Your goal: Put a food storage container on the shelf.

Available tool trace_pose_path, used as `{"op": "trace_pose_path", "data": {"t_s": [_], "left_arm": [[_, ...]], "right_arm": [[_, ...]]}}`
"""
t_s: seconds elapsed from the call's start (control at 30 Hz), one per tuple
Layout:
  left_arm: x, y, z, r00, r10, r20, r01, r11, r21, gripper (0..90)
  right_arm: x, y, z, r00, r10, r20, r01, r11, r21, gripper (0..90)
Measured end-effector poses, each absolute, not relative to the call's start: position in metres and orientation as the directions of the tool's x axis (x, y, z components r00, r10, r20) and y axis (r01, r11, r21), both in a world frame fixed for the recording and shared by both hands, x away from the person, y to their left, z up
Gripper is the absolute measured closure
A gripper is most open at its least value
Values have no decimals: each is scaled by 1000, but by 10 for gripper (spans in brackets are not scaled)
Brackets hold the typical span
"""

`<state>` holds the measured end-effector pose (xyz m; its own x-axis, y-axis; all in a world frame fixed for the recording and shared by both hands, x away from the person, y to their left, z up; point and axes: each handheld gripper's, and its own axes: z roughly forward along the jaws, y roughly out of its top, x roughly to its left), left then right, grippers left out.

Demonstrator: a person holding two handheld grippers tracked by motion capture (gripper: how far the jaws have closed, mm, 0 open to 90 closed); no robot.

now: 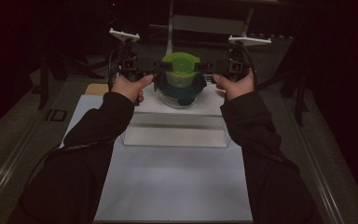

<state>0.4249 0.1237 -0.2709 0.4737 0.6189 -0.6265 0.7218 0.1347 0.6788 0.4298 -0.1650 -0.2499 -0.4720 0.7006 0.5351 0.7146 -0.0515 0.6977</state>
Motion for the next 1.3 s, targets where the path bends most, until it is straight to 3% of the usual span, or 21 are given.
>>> {"op": "trace_pose_path", "data": {"t_s": [0.1,0.13,0.23,0.4,0.5,0.67,0.73,1.3], "left_arm": [[426,123,-272,468,618,-631,727,137,673,416],[426,122,-273,473,612,-634,724,140,676,365],[425,124,-274,495,597,-632,714,136,687,356],[418,130,-275,525,593,-611,676,145,722,256],[407,137,-277,585,580,-566,632,112,767,173],[400,140,-278,599,581,-551,613,110,782,64],[386,141,-281,638,585,-501,575,72,815,15],[338,124,-311,730,544,-413,499,-12,866,13]], "right_arm": [[430,-164,-251,-481,697,532,706,-51,706,520],[429,-163,-249,-494,692,526,699,-44,714,463],[427,-163,-248,-511,702,497,670,-36,741,397],[423,-166,-248,-556,691,462,641,4,767,267],[419,-168,-248,-577,681,450,628,18,778,223],[411,-169,-251,-599,677,428,611,41,790,205],[403,-172,-256,-618,671,409,597,62,800,193],[363,-178,-279,-676,638,370,552,104,827,193]]}}
